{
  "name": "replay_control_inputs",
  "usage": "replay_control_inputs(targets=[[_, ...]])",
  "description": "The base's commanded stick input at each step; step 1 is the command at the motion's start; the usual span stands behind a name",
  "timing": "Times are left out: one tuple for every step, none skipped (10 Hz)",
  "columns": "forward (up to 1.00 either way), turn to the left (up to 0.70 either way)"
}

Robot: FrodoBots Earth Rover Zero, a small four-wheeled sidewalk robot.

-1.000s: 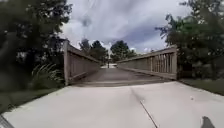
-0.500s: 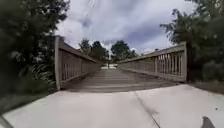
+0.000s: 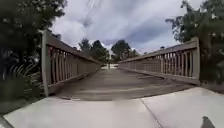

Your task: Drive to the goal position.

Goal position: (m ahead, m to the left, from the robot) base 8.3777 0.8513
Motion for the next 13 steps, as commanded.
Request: replay_control_inputs(targets=[[0.85, 0.0], [0.85, 0.0], [0.85, 0.0], [0.85, 0.0], [0.85, 0.0], [0.85, 0.0], [0.85, 0.0], [0.85, 0.0], [0.85, 0.0], [0.85, 0.0], [0.85, 0.0], [0.85, 0.0], [0.85, 0.0]])
